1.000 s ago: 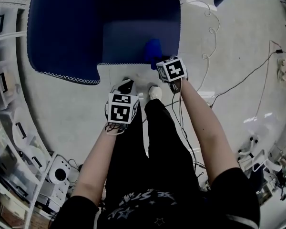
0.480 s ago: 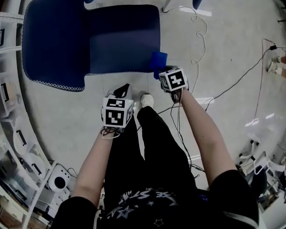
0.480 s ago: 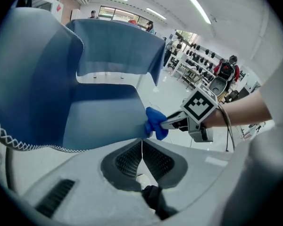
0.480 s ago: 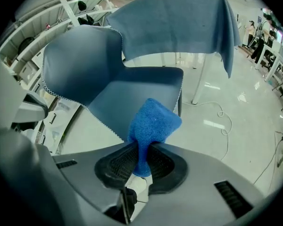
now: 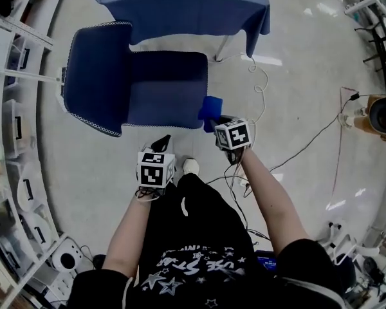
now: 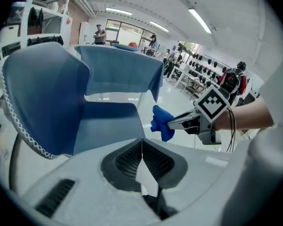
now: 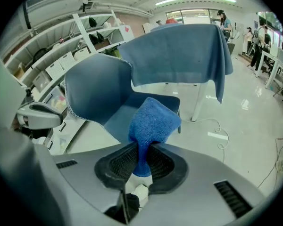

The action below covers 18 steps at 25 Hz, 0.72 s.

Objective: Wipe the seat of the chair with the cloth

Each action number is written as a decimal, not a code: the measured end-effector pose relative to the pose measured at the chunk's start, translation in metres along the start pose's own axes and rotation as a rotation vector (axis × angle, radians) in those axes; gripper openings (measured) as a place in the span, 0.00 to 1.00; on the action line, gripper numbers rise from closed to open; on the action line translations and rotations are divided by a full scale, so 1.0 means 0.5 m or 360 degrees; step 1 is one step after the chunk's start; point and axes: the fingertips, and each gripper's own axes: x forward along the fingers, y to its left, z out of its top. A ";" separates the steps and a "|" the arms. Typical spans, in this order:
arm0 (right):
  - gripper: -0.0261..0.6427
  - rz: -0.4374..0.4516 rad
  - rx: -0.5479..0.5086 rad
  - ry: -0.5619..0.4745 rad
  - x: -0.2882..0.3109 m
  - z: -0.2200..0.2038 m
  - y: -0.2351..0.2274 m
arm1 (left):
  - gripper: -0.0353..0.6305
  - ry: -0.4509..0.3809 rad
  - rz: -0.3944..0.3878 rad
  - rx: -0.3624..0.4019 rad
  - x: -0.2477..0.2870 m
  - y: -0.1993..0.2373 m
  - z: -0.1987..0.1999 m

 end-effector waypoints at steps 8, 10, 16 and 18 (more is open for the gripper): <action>0.12 -0.0018 -0.0010 -0.0177 -0.127 0.114 0.032 | 0.09 -0.0184 0.0040 -0.0037 -0.118 0.008 0.091; 0.12 -0.0009 -0.0003 -0.0229 -0.162 0.133 0.050 | 0.09 -0.0235 0.0033 -0.0035 -0.150 -0.004 0.099; 0.12 -0.0014 -0.0095 -0.0391 -0.254 0.170 0.152 | 0.09 -0.0277 0.0019 0.0037 -0.233 -0.011 0.048; 0.12 -0.0025 -0.0166 -0.0396 -0.268 0.157 0.202 | 0.09 -0.0277 0.0025 0.0015 -0.266 0.005 0.014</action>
